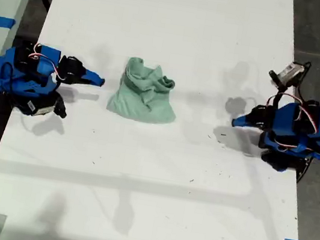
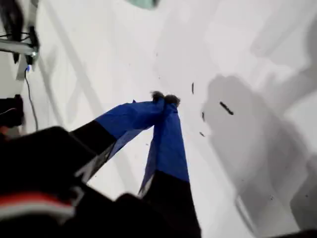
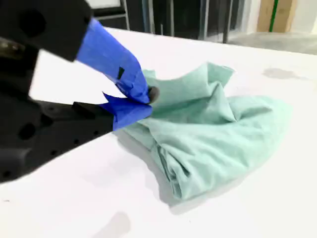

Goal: Fold tshirt

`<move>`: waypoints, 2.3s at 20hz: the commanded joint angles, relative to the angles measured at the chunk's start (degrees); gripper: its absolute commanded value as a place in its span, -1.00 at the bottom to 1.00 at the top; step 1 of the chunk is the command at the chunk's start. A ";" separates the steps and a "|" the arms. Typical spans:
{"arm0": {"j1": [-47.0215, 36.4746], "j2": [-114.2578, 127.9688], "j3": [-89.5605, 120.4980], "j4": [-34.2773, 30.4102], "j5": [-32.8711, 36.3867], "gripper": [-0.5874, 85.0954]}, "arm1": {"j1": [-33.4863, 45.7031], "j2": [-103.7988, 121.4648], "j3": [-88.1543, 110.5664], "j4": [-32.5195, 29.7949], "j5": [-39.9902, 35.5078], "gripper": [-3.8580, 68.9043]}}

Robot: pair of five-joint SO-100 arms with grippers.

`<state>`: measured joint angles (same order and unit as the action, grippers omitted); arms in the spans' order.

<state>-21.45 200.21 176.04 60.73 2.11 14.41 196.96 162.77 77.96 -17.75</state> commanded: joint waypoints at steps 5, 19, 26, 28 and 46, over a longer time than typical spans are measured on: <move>7.12 6.15 5.89 -2.81 -3.69 -0.98 | -0.44 -21.71 -5.45 -27.42 -8.61 -0.93; 8.35 6.15 6.59 0.00 -4.13 -0.98 | -4.83 -138.69 -112.32 -29.62 -34.63 -0.93; 8.17 6.15 6.59 0.00 -3.96 -0.98 | 12.30 -141.94 -114.87 -31.82 -43.24 -0.93; 8.17 6.15 6.59 0.00 -4.13 -0.98 | 18.19 -139.31 -117.95 -30.85 -44.12 -0.93; 10.37 6.15 6.68 0.00 -4.13 -0.74 | -0.18 -31.99 -10.63 -19.16 -10.63 -0.93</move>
<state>-12.74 200.21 182.11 60.64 -1.23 18.02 151.88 142.56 57.92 -34.98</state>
